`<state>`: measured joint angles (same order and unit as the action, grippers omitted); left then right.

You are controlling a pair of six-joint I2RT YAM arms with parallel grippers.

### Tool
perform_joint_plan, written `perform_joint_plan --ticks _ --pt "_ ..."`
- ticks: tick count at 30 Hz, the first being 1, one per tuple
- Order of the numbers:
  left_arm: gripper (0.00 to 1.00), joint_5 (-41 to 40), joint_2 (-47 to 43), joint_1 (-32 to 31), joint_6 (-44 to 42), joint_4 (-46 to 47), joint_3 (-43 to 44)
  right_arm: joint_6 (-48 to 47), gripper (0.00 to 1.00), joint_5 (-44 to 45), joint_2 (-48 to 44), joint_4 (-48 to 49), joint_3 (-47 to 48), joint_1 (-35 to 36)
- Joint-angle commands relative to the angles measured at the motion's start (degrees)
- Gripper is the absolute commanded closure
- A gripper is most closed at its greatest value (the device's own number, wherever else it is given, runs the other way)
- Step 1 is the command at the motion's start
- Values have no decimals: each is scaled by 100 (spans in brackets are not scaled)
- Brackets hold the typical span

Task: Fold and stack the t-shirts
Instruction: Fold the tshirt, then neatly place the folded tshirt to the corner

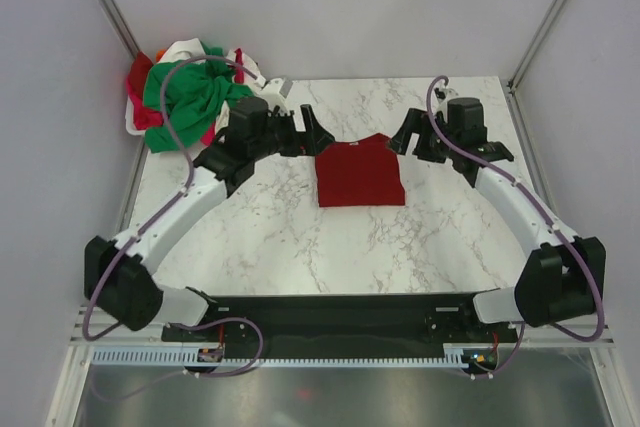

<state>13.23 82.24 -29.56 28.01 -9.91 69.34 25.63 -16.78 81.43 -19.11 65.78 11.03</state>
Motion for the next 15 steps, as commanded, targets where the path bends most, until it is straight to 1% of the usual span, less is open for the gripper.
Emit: perform_joint_plan --ticks 1,3,4,7,11,15 --pt "2 -549 -872 64 -551 -555 -340 -111 9 482 -241 -585 -644 -22" --pt "0 -681 -1252 73 -682 -626 -544 -119 9 570 -346 -576 -1003 -22" --pt "0 -830 -1558 82 -779 -748 -710 -119 9 614 -364 -576 -1084 -22" --pt "0 -1173 -2043 82 -972 -976 -931 -50 9 623 -356 -480 -1339 -30" --pt "0 -1569 -2448 82 -1323 -1188 -1089 100 9 623 -224 -269 -1498 -30" --pt "0 -1911 -2704 82 -1517 -1224 -1317 206 10 500 153 48 -1594 -30"
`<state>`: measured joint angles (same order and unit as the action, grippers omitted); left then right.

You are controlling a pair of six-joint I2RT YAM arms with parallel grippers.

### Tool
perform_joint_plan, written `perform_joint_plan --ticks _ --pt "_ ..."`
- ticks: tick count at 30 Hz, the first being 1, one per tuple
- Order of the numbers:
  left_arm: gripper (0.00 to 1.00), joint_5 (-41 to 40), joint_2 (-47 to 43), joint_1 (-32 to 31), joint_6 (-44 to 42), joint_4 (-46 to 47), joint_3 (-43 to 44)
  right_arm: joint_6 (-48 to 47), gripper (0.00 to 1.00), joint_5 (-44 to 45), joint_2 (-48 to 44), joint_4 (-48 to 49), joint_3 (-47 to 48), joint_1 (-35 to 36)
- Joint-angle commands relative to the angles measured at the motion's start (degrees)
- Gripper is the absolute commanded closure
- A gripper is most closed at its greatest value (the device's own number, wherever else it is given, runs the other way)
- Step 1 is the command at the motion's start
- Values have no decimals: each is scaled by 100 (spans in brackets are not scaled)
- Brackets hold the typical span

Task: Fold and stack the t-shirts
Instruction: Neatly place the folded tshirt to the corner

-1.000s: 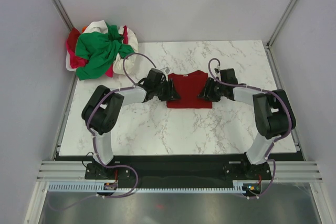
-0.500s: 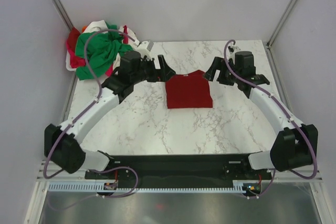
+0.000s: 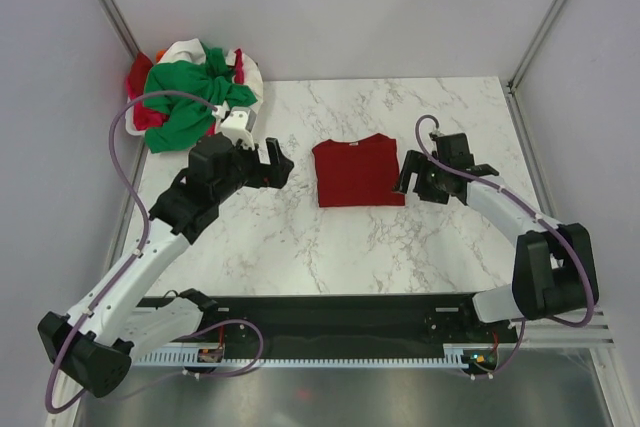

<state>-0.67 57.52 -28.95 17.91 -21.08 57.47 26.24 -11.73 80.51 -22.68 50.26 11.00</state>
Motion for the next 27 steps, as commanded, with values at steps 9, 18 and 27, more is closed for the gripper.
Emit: perform_joint_plan --ticks 9,18,27 --pt "0 -610 -311 21 -508 -107 -377 338 20 -40 1177 1124 -139 -28" --pt "0 -610 -241 21 -438 -98 -412 356 61 -5 1476 1257 -122 -19" --pt "0 -672 -144 21 -438 -107 -456 241 100 74 2003 1134 712 -580"
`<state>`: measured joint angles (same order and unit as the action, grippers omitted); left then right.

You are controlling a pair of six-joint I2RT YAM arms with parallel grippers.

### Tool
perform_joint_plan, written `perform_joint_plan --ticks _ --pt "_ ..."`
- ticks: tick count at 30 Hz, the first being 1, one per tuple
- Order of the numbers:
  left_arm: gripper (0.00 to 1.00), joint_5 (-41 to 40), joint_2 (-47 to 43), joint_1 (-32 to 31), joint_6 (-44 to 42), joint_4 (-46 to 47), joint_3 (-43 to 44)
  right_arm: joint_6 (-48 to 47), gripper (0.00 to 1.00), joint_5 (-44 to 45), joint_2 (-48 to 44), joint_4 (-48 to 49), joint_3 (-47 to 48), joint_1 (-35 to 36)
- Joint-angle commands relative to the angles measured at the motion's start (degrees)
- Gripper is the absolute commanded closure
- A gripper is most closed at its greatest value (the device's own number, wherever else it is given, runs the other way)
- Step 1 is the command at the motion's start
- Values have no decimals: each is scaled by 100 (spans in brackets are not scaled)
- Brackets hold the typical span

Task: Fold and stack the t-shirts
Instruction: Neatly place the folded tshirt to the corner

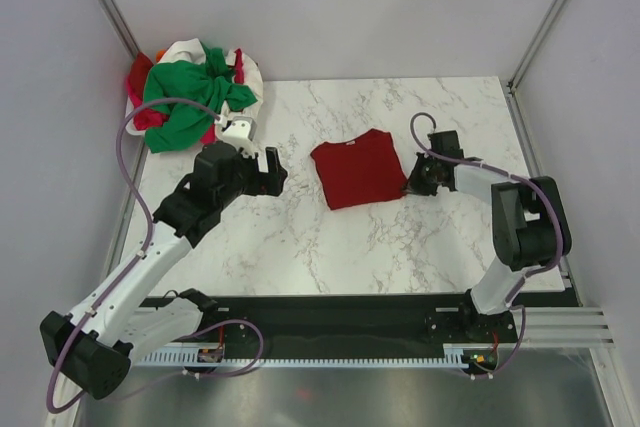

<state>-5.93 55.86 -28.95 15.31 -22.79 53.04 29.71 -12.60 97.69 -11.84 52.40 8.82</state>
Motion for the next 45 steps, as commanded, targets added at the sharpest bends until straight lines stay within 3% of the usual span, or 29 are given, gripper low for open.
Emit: perform_joint_plan --ticks 1,10,15,19,23,27,33,38,41,45 --pt "0 -145 31 21 -178 64 -13 -115 100 161 381 24 656 -468" --pt "0 -75 285 21 -160 73 14 43 100 398 1928 -310 2826 -1347" --pt "0 48 452 21 -142 73 40 324 100 1171 2842 -600 4171 -1715" --pt "1 84 523 21 -142 64 49 825 100 2015 2975 -671 4288 -2252" --pt "1 66 540 21 -134 73 31 1264 100 2657 2503 -408 3377 -2709" --pt "1 171 602 30 -116 64 58 1126 100 2413 2570 67 3205 -2938" --pt "1 277 602 21 -81 64 58 580 100 1315 3493 -222 4488 -2982" --pt "2 382 637 12 -46 64 40 193 81 268 4135 -240 5471 -3035" --pt "2 479 672 12 -28 73 49 175 71 153 4310 -179 5666 -3070" --pt "3 549 699 12 -11 73 75 245 72 371 4171 -109 5317 -3097"
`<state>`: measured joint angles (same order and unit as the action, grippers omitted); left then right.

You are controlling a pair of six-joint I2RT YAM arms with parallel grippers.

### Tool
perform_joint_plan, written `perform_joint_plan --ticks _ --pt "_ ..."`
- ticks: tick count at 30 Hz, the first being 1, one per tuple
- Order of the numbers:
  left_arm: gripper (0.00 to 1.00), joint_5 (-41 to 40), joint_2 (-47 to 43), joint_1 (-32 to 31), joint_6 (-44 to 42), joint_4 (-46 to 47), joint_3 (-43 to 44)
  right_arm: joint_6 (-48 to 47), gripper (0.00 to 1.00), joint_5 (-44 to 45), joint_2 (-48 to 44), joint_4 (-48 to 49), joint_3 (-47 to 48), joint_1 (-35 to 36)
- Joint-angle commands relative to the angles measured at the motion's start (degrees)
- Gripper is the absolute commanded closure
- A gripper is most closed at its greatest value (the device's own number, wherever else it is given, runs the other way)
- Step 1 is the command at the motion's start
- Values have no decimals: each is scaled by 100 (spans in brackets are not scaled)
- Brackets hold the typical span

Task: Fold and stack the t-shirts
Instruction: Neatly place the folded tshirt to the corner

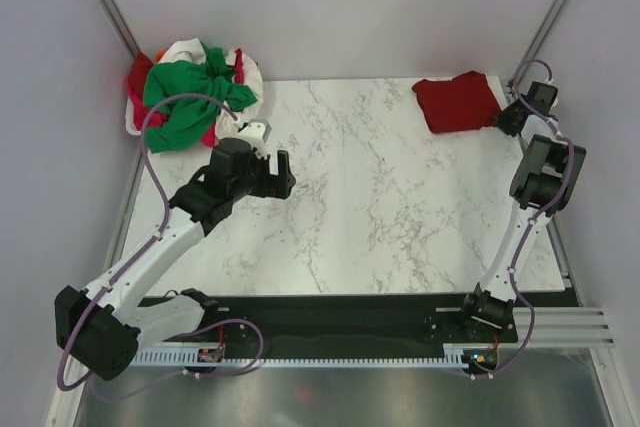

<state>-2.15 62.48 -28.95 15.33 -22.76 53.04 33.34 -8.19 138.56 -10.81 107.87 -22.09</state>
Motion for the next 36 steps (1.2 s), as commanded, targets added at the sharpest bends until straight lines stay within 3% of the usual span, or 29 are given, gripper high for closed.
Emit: perform_joint_plan --ticks 1,6,11,18,21,23,25,28,36 --pt "3 180 45 12 -13 70 84 -126 71 166 5 -176 -380 -15" --pt "3 189 -16 12 -4 62 75 -126 60 1106 -742 -246 -1215 -24" --pt "3 180 -51 12 -4 70 75 -109 62 2021 -1349 -317 -1777 -111" --pt "3 189 -95 12 -4 70 75 -47 64 2216 -1490 -404 -1998 -235" --pt "3 189 -113 12 -13 70 75 -30 55 2120 -1578 -422 -2051 -226" --pt "3 180 -113 12 -13 62 75 -91 35 2032 -1727 -431 -2069 -191" --pt "3 189 -104 12 -13 70 75 -152 23 2049 -1972 -466 -2077 -130" --pt "3 180 -87 12 -13 62 67 -249 15 2146 -2411 -536 -2139 -33" --pt "3 101 -157 12 -21 62 67 -407 12 1909 -4176 -590 -2594 678"
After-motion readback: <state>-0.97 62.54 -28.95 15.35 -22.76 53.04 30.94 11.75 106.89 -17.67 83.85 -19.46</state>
